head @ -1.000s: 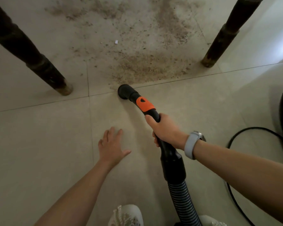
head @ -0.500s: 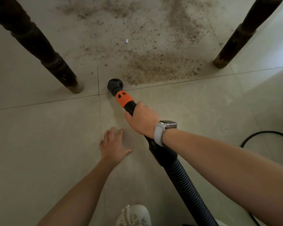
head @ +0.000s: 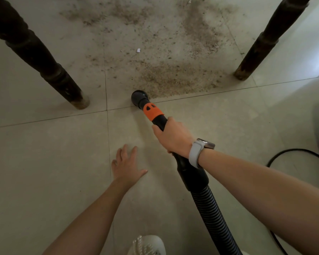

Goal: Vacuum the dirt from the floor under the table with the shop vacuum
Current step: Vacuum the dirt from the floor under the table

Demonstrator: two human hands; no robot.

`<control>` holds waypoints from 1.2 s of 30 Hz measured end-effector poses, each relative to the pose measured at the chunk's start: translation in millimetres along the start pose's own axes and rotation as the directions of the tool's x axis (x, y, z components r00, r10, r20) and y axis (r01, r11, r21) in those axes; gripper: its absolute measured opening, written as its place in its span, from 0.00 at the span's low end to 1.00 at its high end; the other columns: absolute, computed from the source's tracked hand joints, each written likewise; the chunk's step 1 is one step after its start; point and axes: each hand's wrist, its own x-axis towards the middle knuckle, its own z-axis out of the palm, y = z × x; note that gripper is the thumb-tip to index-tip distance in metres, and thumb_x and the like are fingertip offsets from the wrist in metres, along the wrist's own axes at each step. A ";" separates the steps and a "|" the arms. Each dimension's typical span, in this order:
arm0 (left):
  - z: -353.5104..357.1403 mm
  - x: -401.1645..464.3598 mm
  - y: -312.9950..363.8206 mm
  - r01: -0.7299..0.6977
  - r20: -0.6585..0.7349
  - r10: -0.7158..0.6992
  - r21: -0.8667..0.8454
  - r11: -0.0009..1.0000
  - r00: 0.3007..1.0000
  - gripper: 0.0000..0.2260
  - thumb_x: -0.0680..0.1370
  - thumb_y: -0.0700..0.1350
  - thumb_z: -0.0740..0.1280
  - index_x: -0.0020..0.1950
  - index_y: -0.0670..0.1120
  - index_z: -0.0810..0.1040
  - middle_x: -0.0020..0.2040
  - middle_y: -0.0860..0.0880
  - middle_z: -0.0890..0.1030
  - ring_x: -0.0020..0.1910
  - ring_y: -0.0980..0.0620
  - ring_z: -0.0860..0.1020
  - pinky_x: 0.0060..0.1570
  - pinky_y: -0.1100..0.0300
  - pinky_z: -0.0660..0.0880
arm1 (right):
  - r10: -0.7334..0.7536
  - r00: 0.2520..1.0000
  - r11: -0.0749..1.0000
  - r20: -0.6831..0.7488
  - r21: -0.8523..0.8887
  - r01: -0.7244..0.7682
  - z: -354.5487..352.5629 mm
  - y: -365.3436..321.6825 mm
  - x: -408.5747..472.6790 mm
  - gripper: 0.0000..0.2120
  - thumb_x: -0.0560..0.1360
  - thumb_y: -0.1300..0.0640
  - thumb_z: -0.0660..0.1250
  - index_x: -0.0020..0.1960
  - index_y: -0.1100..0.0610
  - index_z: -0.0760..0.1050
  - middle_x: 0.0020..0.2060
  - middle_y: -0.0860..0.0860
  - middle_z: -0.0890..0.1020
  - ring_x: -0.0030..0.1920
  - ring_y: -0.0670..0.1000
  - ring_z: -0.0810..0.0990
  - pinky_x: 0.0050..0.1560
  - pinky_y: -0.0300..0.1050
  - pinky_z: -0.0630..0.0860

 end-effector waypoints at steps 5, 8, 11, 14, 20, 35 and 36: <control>1.4 0.7 18.9 -0.075 0.012 0.074 0.037 0.997 0.997 0.41 0.73 0.61 0.67 0.77 0.52 0.47 0.78 0.45 0.43 0.76 0.42 0.44 0.72 0.44 0.54 | 0.023 0.999 1.000 -0.021 0.005 -0.023 -8.7 18.7 -2.7 0.16 0.77 0.45 0.60 0.53 0.58 0.67 0.43 0.56 0.80 0.38 0.58 0.82 0.40 0.55 0.81; 3.2 0.5 29.1 -0.114 0.038 0.112 0.056 0.992 0.993 0.41 0.74 0.61 0.66 0.78 0.52 0.46 0.78 0.45 0.42 0.76 0.42 0.43 0.72 0.44 0.52 | 0.044 0.999 0.999 -0.025 0.032 -0.043 -17.6 26.0 -3.0 0.16 0.77 0.45 0.59 0.53 0.58 0.66 0.42 0.56 0.80 0.35 0.57 0.82 0.39 0.56 0.82; 5.4 -0.7 38.0 -0.140 0.054 0.136 0.073 0.988 0.989 0.41 0.74 0.60 0.66 0.78 0.52 0.45 0.78 0.45 0.41 0.76 0.42 0.42 0.72 0.44 0.52 | 0.074 0.997 0.996 -0.036 0.055 -0.072 -28.3 33.5 -4.6 0.15 0.78 0.46 0.59 0.52 0.58 0.66 0.40 0.56 0.79 0.29 0.54 0.80 0.35 0.52 0.82; 7.8 -0.3 47.1 -0.180 0.055 0.174 0.128 0.975 0.983 0.41 0.74 0.61 0.66 0.78 0.54 0.44 0.78 0.46 0.41 0.76 0.43 0.42 0.72 0.45 0.52 | 0.107 0.993 0.993 -0.049 0.059 -0.104 -37.8 43.7 -7.8 0.15 0.78 0.46 0.59 0.51 0.58 0.65 0.38 0.54 0.78 0.27 0.52 0.79 0.35 0.50 0.82; 7.9 3.3 68.9 -0.221 0.085 0.211 0.125 0.967 0.974 0.42 0.73 0.61 0.66 0.77 0.55 0.43 0.78 0.46 0.40 0.76 0.42 0.41 0.72 0.42 0.52 | 0.145 0.986 0.986 -0.083 0.092 -0.137 -53.5 68.5 -13.4 0.14 0.78 0.46 0.59 0.50 0.57 0.65 0.36 0.53 0.77 0.28 0.54 0.80 0.33 0.49 0.81; -1.4 17.5 114.7 -0.302 0.221 0.253 0.225 0.927 0.942 0.48 0.71 0.53 0.73 0.76 0.59 0.38 0.77 0.49 0.33 0.76 0.41 0.37 0.71 0.37 0.51 | 0.305 0.932 0.945 -0.194 0.186 -0.271 -99.7 124.3 -11.9 0.15 0.77 0.45 0.60 0.52 0.57 0.66 0.37 0.54 0.78 0.28 0.54 0.80 0.36 0.54 0.82; -1.8 18.1 115.2 -0.301 0.228 0.250 0.226 0.926 0.941 0.48 0.71 0.53 0.73 0.76 0.59 0.38 0.77 0.49 0.33 0.76 0.41 0.36 0.71 0.37 0.50 | 0.309 0.929 0.944 -0.201 0.186 -0.274 -101.4 127.1 -11.6 0.15 0.78 0.45 0.59 0.52 0.57 0.66 0.37 0.54 0.78 0.28 0.54 0.80 0.35 0.54 0.82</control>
